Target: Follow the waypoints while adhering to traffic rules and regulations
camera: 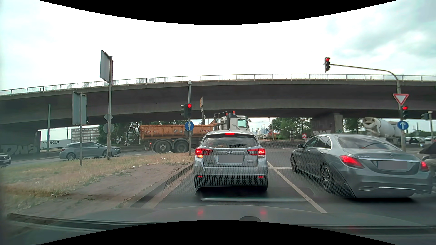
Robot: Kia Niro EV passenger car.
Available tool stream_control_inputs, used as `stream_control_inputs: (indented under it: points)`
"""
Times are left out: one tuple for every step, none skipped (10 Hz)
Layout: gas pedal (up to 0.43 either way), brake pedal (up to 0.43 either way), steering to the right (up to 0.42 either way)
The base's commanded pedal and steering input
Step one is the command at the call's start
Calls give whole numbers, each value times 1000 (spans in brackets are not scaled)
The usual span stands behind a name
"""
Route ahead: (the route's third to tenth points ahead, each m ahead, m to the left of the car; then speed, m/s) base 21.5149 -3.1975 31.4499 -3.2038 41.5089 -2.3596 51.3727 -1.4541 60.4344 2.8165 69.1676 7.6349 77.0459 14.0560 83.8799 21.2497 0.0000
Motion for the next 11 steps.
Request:
stream_control_inputs:
  points:
    - [0, 256, -1]
    - [0, 256, -1]
    - [0, 256, -1]
    - [0, 256, -1]
    - [0, 256, -1]
    - [0, 256, -1]
    - [0, 256, -1]
    - [0, 256, -1]
    - [0, 256, -1]
    - [0, 256, -1]
    - [0, 256, -1]
